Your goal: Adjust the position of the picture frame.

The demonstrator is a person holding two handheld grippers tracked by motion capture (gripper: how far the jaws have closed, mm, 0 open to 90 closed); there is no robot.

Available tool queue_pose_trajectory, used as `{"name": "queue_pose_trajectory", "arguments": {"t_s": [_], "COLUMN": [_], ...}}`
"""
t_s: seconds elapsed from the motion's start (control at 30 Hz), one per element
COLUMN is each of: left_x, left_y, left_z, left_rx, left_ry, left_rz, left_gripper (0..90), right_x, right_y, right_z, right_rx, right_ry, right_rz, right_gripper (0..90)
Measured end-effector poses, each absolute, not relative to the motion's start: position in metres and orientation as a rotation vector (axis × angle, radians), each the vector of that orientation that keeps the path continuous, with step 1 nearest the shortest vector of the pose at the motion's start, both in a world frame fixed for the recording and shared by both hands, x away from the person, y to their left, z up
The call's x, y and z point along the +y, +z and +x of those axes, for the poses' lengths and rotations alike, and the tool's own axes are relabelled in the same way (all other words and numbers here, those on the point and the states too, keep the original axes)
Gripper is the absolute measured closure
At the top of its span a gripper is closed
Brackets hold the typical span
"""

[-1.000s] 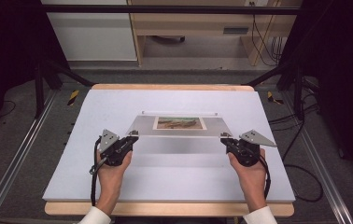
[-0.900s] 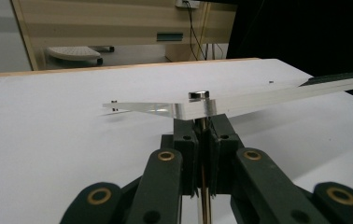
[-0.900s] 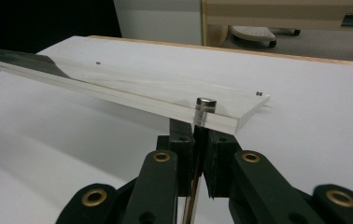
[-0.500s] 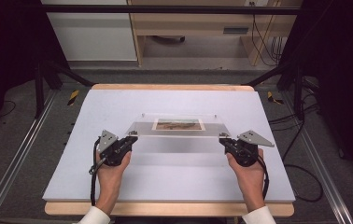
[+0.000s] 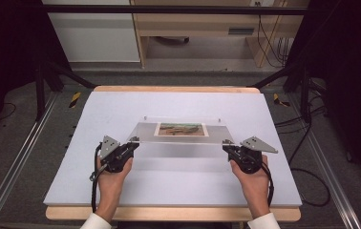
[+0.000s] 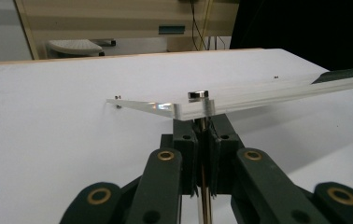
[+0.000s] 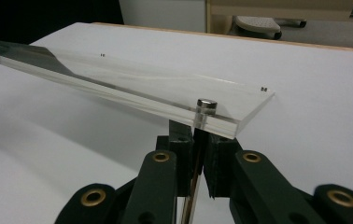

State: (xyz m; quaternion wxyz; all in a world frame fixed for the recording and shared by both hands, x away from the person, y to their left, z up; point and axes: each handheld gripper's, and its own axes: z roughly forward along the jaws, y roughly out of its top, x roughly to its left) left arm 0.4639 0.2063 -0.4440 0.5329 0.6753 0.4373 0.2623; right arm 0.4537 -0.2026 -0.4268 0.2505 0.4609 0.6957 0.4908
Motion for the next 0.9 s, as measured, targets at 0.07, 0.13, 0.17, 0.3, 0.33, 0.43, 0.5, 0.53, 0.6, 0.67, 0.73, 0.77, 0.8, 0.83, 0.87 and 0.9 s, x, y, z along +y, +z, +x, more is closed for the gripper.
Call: {"name": "queue_pose_trajectory", "arguments": {"t_s": [0.07,0.13,0.17,0.3,0.33,0.43,0.5,0.53,0.6,0.67,0.73,0.77,0.8,0.83,0.87,0.9], "left_x": [0.206,0.206,0.206,0.206,0.206,0.206,0.206,0.206,0.206,0.206,0.206,0.207,0.207,0.207,0.207,0.207], "left_y": [-0.445,-0.446,-0.447,-0.449,-0.45,-0.452,-0.453,-0.453,-0.455,-0.455,-0.455,-0.456,-0.456,-0.456,-0.456,-0.456], "left_z": [0.462,0.46,0.459,0.457,0.457,0.455,0.455,0.455,0.454,0.454,0.454,0.454,0.454,0.454,0.454,0.453], "left_rx": [1.046,1.047,1.047,1.052,1.054,1.06,1.061,1.062,1.063,1.064,1.063,1.063,1.063,1.061,1.061,1.06], "left_ry": [0.624,0.624,0.623,0.622,0.622,0.613,0.608,0.604,0.6,0.596,0.594,0.594,0.594,0.595,0.594,0.594], "left_rz": [1.626,1.635,1.642,1.658,1.664,1.673,1.682,1.687,1.694,1.7,1.706,1.709,1.711,1.713,1.714,1.716], "left_gripper": [82.9,82.8,82.8,82.7,82.8,82.8,82.7,82.8,82.8,82.8,82.8,82.8,82.8,82.8,82.8,82.8], "right_x": [-0.203,-0.203,-0.203,-0.202,-0.202,-0.203,-0.203,-0.203,-0.203,-0.203,-0.203,-0.203,-0.203,-0.203,-0.204,-0.204], "right_y": [-0.43,-0.431,-0.431,-0.435,-0.435,-0.438,-0.439,-0.44,-0.442,-0.442,-0.443,-0.444,-0.444,-0.444,-0.445,-0.445], "right_z": [0.452,0.452,0.451,0.45,0.449,0.449,0.448,0.448,0.447,0.447,0.447,0.448,0.448,0.448,0.448,0.448], "right_rx": [1.906,1.908,1.911,1.921,1.925,1.934,1.942,1.945,1.957,1.961,1.969,1.972,1.975,1.976,1.979,1.982], "right_ry": [1.33,1.328,1.32,1.315,1.31,1.309,1.309,1.308,1.306,1.302,1.302,1.301,1.299,1.299,1.3,1.303], "right_rz": [1.263,1.268,1.269,1.276,1.276,1.28,1.282,1.286,1.291,1.29,1.293,1.293,1.293,1.291,1.291,1.294], "right_gripper": [83.1,83.2,83.2,83.4,83.4,83.6,83.6,83.7,83.7,83.7,83.7,83.7,83.7,83.7,83.7,83.8]}}
